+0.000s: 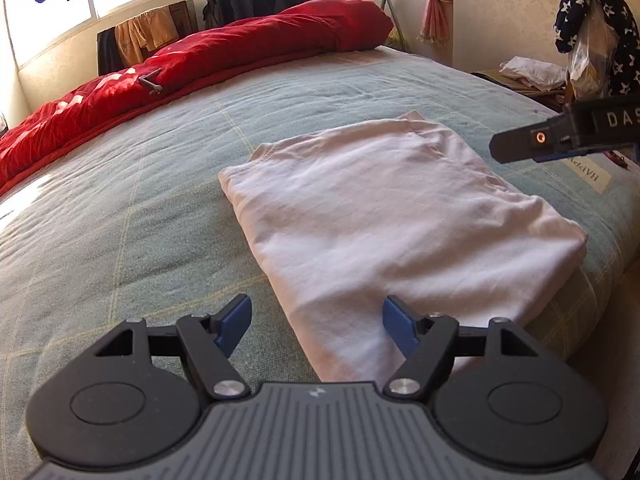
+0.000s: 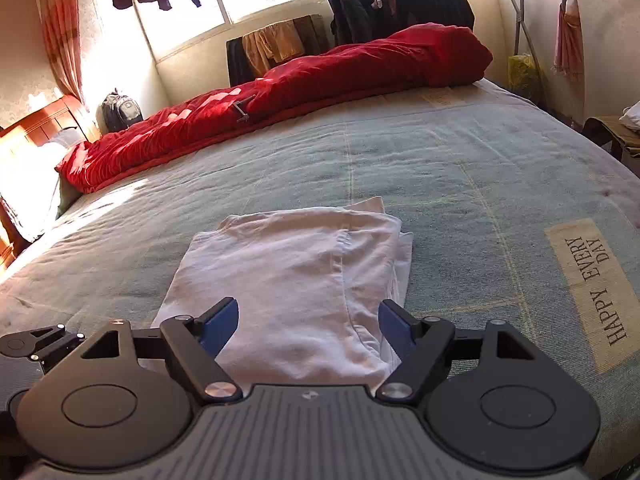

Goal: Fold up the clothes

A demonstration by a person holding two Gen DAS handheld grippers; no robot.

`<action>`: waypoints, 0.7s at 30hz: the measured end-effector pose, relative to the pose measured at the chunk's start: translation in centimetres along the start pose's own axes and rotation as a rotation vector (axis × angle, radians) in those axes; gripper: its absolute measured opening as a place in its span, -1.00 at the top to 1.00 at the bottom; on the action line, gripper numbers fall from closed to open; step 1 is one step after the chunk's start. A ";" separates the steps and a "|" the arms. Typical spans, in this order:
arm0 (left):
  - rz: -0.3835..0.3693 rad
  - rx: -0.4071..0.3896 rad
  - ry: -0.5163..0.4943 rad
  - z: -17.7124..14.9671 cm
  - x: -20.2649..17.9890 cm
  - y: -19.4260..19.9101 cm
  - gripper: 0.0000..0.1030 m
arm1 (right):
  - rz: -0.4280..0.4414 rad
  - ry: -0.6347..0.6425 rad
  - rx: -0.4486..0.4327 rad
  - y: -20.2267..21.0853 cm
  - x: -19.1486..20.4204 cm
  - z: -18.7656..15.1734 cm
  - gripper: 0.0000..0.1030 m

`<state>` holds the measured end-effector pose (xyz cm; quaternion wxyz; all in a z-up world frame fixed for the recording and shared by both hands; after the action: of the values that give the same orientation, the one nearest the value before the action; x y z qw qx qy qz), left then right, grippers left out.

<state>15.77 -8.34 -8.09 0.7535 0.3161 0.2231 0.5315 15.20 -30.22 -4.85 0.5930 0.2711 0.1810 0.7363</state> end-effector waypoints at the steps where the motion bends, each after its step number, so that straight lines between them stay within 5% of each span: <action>1: -0.008 0.006 0.003 -0.3 -0.1 0.1 -0.43 | -0.003 -0.004 -0.002 0.2 0.0 -0.1 -0.60; 14: -0.209 -0.017 0.319 1.5 3.8 2.2 -0.50 | 0.032 -0.084 0.005 0.6 -1.5 -0.7 -0.77; 21: -0.339 0.049 0.585 1.4 7.2 -0.5 -0.51 | 0.187 -0.375 0.041 -0.9 -6.5 -3.0 -0.85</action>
<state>19.46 -2.00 -7.42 0.7275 0.1266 0.4917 0.4614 15.08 -36.16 -8.93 0.5398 0.4308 0.0564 0.7210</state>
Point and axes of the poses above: each gripper's, at about its wrist camera, not at the fingertips, and y roughly against the way its jaws point, x to its left, z to its top, the point moved 5 cm from there along -y, roughly the way its jaws point, and after that the axes turned 8 degrees about y, right-handed, at the moved point
